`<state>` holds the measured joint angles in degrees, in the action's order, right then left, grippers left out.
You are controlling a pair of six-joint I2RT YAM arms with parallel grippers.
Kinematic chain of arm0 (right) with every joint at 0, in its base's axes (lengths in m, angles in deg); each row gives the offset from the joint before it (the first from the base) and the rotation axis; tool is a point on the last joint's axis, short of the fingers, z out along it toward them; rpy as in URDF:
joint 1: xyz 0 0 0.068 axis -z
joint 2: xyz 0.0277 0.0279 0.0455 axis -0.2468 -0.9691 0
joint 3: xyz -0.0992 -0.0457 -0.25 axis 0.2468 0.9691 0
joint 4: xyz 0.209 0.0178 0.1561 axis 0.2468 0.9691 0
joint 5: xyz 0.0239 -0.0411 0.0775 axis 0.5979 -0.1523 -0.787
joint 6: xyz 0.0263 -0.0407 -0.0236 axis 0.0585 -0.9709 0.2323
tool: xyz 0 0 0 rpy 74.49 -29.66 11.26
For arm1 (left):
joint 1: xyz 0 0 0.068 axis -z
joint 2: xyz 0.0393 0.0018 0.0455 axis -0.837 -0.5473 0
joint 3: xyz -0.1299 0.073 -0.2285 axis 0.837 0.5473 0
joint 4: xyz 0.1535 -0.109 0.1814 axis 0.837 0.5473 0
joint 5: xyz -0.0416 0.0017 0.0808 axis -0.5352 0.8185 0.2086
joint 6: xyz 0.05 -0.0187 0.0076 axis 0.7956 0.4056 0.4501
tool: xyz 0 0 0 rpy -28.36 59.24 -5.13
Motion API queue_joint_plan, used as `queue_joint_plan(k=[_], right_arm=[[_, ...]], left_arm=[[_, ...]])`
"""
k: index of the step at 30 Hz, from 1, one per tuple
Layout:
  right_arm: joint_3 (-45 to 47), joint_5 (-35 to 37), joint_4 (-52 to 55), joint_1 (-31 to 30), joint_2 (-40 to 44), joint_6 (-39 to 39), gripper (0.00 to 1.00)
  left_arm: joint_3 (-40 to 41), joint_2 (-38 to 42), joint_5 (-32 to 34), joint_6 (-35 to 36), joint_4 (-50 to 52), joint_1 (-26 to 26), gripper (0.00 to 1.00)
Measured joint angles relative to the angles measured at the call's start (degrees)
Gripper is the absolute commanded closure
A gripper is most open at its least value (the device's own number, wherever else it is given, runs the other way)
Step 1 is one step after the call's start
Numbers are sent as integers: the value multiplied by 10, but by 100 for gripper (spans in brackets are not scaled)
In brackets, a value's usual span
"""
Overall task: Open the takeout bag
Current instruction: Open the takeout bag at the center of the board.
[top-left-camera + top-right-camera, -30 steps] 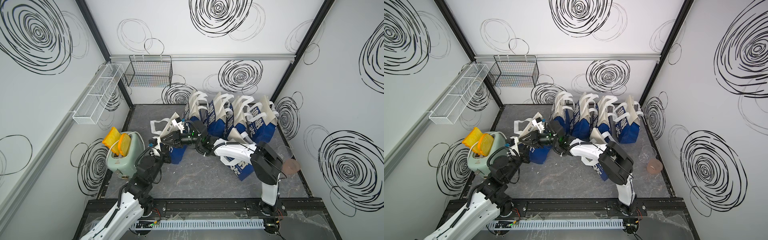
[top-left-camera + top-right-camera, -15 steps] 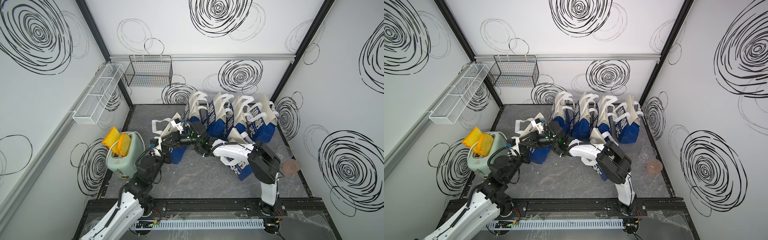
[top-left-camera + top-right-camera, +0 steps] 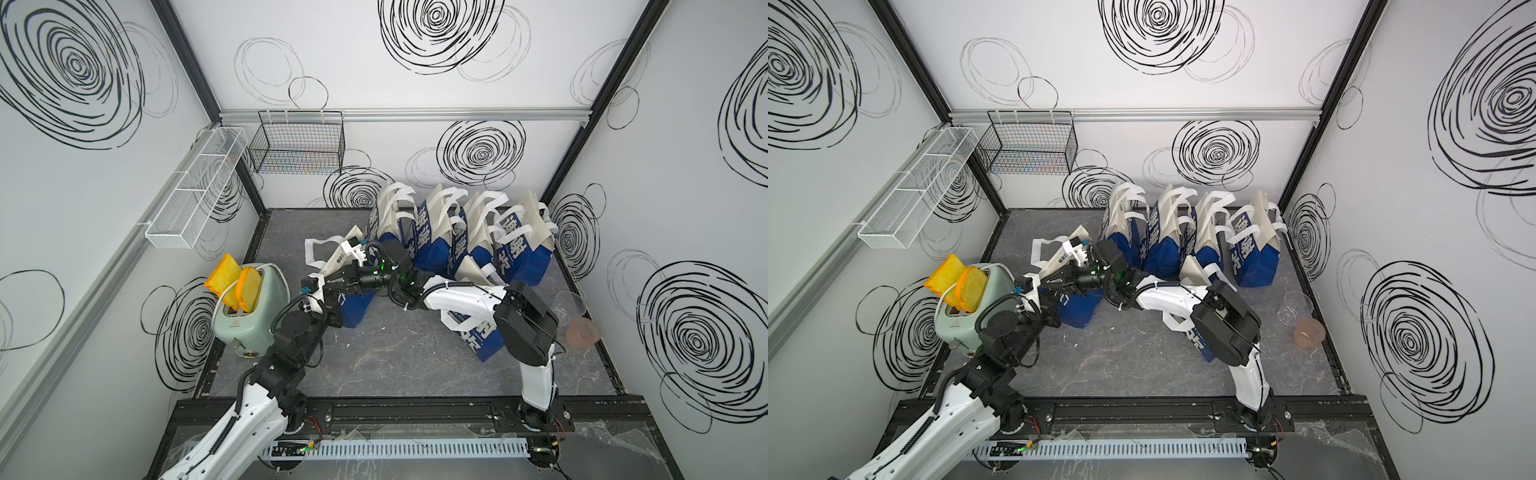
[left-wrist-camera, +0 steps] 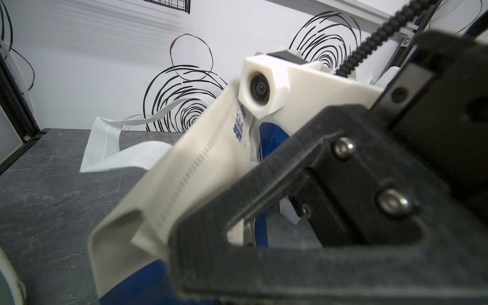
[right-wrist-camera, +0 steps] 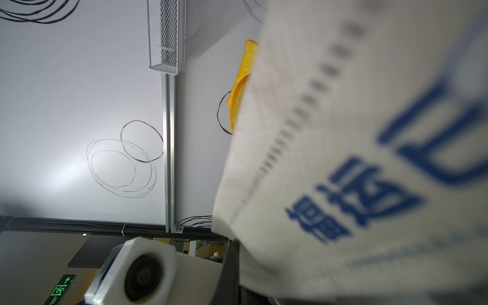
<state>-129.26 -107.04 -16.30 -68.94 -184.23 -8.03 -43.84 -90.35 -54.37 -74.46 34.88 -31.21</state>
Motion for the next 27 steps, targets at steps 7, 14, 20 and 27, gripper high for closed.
queue_joint_plan(k=[7, 14, 20, 27], right_arm=[[-64, -6, 123, 8, 0, -68, 100], [-97, -21, 199, 21, 0, -118, 100], [-134, -32, 257, 27, -1, -153, 100], [-197, -39, 316, 32, -19, -191, 100]], left_arm=[[-2, -12, 20, -19, -8, 0, 100], [-8, -22, 37, -63, -6, 0, 100], [-22, -22, 61, -109, 8, 3, 100], [-57, -38, 104, -150, 44, 4, 100]])
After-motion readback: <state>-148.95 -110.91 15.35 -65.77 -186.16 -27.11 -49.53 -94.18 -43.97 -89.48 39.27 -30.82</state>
